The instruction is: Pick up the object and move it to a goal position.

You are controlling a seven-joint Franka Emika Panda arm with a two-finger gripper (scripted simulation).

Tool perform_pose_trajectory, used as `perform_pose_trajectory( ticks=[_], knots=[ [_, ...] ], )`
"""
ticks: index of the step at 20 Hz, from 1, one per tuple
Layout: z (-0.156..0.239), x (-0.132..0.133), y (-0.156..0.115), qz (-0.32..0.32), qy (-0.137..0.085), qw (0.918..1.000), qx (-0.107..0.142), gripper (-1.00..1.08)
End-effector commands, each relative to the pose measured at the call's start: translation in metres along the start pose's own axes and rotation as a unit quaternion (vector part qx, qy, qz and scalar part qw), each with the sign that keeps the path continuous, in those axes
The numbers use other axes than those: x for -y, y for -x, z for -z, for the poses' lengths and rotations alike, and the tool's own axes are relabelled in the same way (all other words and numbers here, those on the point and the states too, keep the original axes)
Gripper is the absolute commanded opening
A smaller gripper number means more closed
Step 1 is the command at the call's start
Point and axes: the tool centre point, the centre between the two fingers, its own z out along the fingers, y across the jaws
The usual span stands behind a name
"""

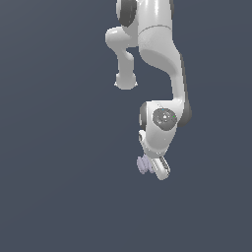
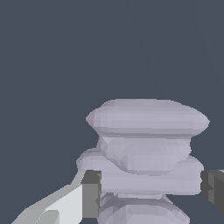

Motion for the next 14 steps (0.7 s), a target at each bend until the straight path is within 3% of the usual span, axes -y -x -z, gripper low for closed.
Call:
perform_pose_trajectory(
  ticks=[1, 8, 9, 14],
  knots=[
    [-0.016, -0.004, 0.002, 0.002, 0.006, 1.0, 0.0, -1.0],
    [-0.016, -0.004, 0.002, 0.002, 0.006, 1.0, 0.0, -1.0],
    [0.0, 0.002, -0.001, 0.0, -0.003, 1.0, -0.001, -1.0],
    [0.007, 0.001, 0.0, 0.0, -0.003, 1.0, -0.001, -1.0]
  ],
)
